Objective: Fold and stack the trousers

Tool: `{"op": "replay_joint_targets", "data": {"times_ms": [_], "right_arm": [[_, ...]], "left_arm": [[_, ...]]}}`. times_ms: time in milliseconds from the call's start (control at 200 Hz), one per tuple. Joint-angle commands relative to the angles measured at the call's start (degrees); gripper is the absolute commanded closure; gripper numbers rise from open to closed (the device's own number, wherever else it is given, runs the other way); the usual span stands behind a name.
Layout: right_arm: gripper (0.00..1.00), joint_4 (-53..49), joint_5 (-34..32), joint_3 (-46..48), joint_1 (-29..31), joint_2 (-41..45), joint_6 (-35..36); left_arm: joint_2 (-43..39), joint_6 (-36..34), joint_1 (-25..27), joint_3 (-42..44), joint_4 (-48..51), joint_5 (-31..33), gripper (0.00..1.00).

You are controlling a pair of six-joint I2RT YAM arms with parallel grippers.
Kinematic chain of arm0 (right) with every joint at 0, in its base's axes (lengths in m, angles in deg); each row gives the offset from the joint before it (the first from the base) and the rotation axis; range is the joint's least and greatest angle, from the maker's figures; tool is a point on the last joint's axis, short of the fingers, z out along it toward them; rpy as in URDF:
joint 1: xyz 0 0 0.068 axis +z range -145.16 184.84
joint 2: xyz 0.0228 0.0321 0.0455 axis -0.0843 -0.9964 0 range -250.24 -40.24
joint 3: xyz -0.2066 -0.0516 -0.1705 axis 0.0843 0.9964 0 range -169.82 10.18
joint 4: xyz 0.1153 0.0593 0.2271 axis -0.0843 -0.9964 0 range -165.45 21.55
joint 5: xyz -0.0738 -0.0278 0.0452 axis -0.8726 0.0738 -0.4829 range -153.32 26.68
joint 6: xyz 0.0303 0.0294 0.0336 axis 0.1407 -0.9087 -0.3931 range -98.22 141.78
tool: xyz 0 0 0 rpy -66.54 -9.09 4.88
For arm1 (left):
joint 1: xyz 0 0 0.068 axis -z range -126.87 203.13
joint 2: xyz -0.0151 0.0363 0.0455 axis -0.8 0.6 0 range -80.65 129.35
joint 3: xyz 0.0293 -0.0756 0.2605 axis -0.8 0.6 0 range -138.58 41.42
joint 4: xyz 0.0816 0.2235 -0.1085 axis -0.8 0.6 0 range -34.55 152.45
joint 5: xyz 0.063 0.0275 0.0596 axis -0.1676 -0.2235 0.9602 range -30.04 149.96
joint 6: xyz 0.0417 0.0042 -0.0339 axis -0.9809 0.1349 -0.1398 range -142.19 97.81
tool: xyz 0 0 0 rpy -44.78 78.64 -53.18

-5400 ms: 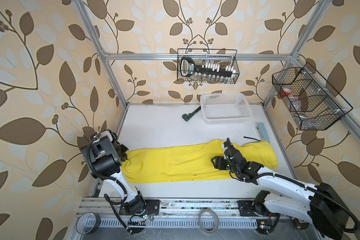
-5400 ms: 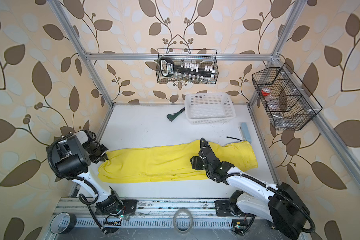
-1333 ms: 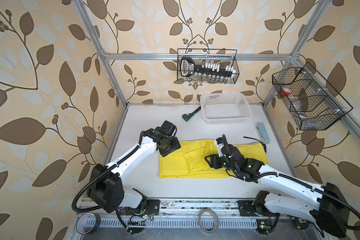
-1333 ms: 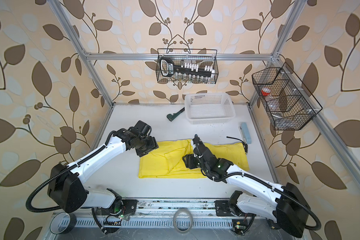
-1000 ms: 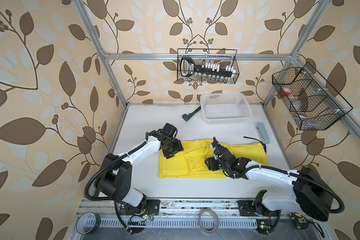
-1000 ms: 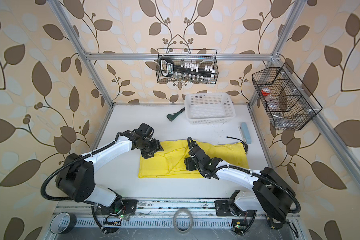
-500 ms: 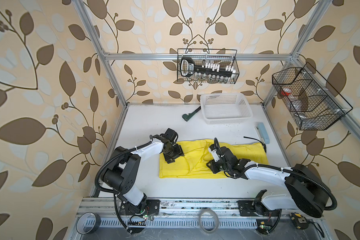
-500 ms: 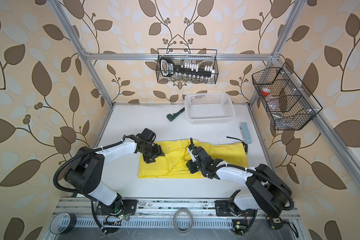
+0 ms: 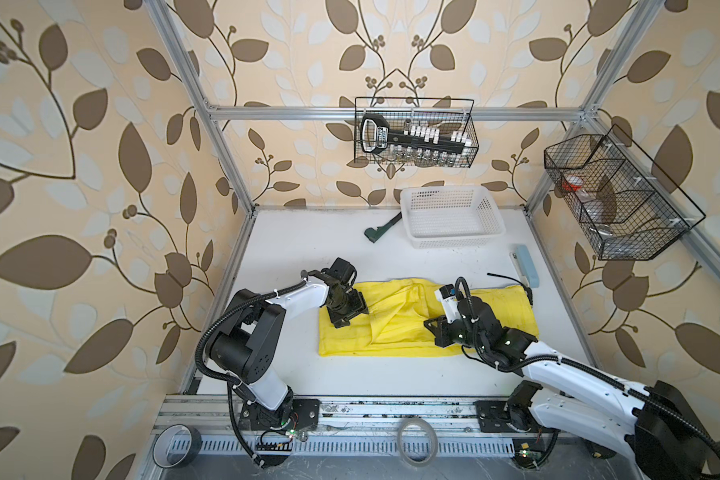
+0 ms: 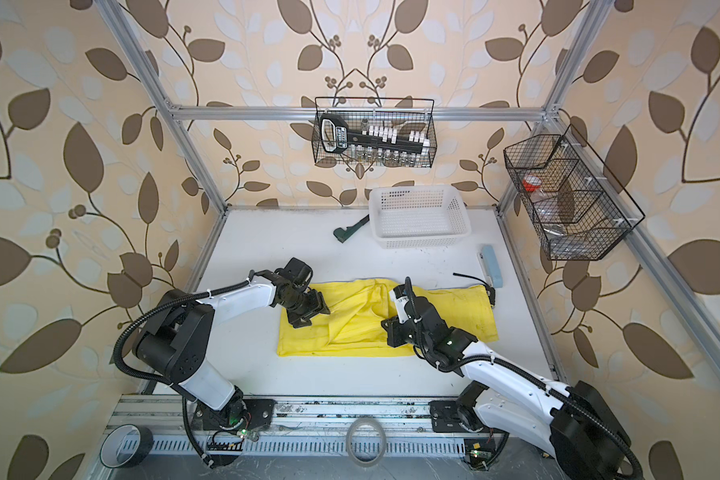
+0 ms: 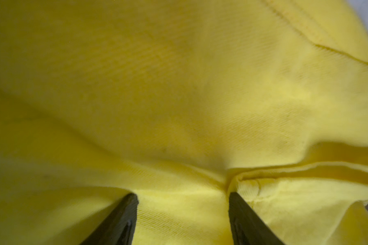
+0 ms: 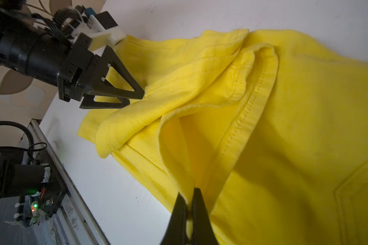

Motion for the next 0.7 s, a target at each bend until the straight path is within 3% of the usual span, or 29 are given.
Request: {"op": "replay_joint_targets", "data": {"times_ms": [0,90,230,510,700], "right_arm": [[0.94,-4.7,-0.3,4.0,-0.6,-0.2,-2.7],[0.89,-2.9,-0.8,6.5,-0.3,-2.4,-3.3],[0.72,-5.4,-4.7,5.5,-0.2,-4.7,-2.4],[0.45,-13.8,-8.3,-5.6,1.4,2.9,-0.6],[0.31,-7.5,-11.3,-11.0,10.6,-5.7,-5.4]], "left_arm": [[2.8,-1.0,0.1,1.6,-1.0,1.1,0.31],[2.6,-0.9,0.1,1.3,-1.1,0.4,0.31],[1.3,-1.6,0.1,0.5,0.3,0.1,0.31],[-6.5,-4.0,0.1,-3.2,6.4,2.2,0.3],[-12.8,-6.0,0.1,-5.1,13.0,7.7,0.29]]}}
